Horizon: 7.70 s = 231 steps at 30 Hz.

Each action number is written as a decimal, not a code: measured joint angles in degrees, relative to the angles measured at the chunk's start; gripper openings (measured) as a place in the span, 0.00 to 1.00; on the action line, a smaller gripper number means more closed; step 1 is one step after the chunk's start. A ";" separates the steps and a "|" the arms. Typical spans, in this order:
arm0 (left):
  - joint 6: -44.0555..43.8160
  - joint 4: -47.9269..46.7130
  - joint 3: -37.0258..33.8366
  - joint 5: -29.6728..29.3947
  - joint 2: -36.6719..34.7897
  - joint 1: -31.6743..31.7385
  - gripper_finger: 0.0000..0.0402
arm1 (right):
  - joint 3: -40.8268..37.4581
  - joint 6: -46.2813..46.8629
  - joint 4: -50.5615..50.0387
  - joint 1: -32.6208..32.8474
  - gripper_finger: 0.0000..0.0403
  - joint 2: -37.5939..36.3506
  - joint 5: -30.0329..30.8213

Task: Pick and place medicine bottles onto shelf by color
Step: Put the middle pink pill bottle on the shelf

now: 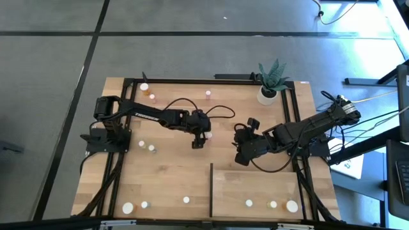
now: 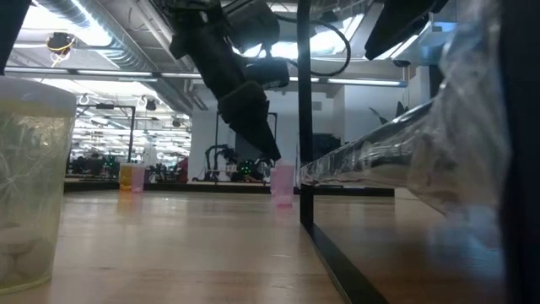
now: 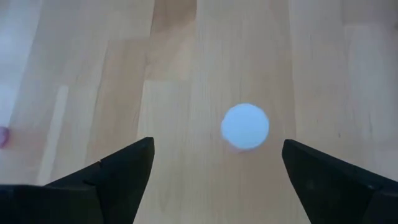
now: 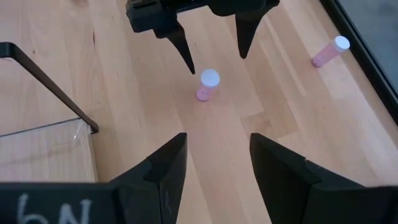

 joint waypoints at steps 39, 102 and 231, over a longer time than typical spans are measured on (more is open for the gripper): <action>2.96 5.88 0.04 2.58 4.44 -0.11 0.67 | 0.09 0.00 1.57 0.00 0.44 0.00 -0.90; -1.40 -4.37 0.99 -9.92 -19.73 -8.75 0.27 | 0.04 -0.01 3.06 -0.01 0.44 0.00 -0.96; -8.97 -39.88 62.49 -11.25 15.89 -27.72 0.27 | 0.09 -7.52 18.65 11.59 0.44 -0.44 -9.95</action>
